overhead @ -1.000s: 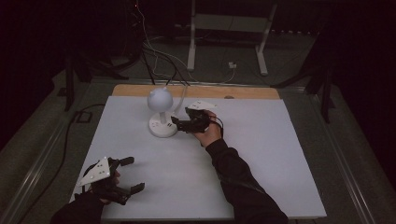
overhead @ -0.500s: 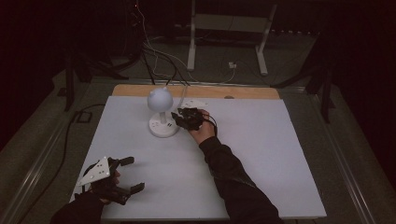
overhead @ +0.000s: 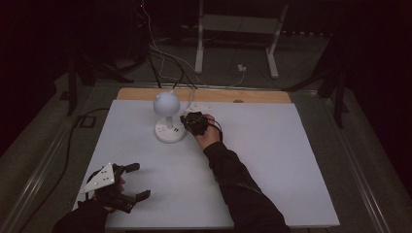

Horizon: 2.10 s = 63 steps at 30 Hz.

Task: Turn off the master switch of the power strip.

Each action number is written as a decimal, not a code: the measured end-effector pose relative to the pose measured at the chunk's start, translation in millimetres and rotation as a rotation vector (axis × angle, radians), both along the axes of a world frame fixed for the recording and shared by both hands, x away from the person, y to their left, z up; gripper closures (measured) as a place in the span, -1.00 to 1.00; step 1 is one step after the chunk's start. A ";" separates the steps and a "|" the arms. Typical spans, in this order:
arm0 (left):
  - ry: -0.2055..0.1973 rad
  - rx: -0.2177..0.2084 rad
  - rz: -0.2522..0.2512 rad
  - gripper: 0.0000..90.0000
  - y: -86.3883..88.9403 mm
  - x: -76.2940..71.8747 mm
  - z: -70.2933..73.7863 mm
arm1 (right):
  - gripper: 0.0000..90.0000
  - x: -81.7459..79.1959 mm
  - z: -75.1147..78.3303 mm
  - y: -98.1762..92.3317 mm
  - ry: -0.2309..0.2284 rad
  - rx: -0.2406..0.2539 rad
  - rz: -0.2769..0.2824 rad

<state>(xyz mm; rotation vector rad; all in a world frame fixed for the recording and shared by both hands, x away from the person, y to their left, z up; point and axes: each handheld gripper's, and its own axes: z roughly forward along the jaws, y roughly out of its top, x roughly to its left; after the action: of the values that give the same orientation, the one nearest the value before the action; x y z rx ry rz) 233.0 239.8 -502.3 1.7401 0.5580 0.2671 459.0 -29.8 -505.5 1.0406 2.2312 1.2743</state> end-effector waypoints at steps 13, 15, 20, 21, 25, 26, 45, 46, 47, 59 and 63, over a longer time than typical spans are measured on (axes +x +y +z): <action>0.001 -0.005 0.000 -1.00 0.7 0.0 0.0 | 1.00 5.6 -10.0 7.1 0.013 -0.008 0.006; 0.000 -0.003 0.000 -1.00 1.0 0.1 0.0 | 1.00 5.9 -11.2 8.3 0.014 -0.010 0.007; 0.000 -0.004 -0.001 -1.00 0.9 0.1 0.0 | 1.00 6.4 -12.7 10.1 0.009 -0.016 0.006; -0.001 -0.003 -0.001 -1.00 0.9 0.0 0.0 | 1.00 6.4 -13.3 10.4 0.007 -0.015 0.003; -0.001 -0.004 0.000 -1.00 1.1 0.2 0.0 | 1.00 5.8 -13.1 11.8 0.002 -0.027 0.006; -0.001 -0.005 -0.001 -1.00 1.1 0.0 0.1 | 1.00 5.6 -13.2 11.9 0.000 -0.026 0.006; 0.001 -0.006 -0.001 -1.00 1.0 0.0 0.0 | 1.00 7.7 -18.4 9.1 0.000 0.000 0.006; 0.001 -0.006 -0.001 -1.00 1.0 0.0 -0.1 | 1.00 7.7 -18.4 9.1 0.000 0.000 0.006; 0.002 -0.006 -0.002 -1.00 0.9 0.0 -0.1 | 1.00 7.9 -19.0 8.6 -0.006 0.000 0.010; 0.002 -0.006 -0.004 -1.00 0.5 -0.1 -0.3 | 1.00 7.1 -17.7 9.5 -0.003 -0.016 0.009; 0.003 -0.006 -0.003 -1.00 0.7 0.2 -0.4 | 1.00 5.9 -18.9 9.7 -0.015 -0.016 0.006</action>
<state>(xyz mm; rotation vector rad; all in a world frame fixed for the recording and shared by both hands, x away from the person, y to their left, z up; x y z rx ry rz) 233.2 240.4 -502.7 1.7355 0.5580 0.2599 464.9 -20.2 -524.4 1.0159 2.2313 1.2610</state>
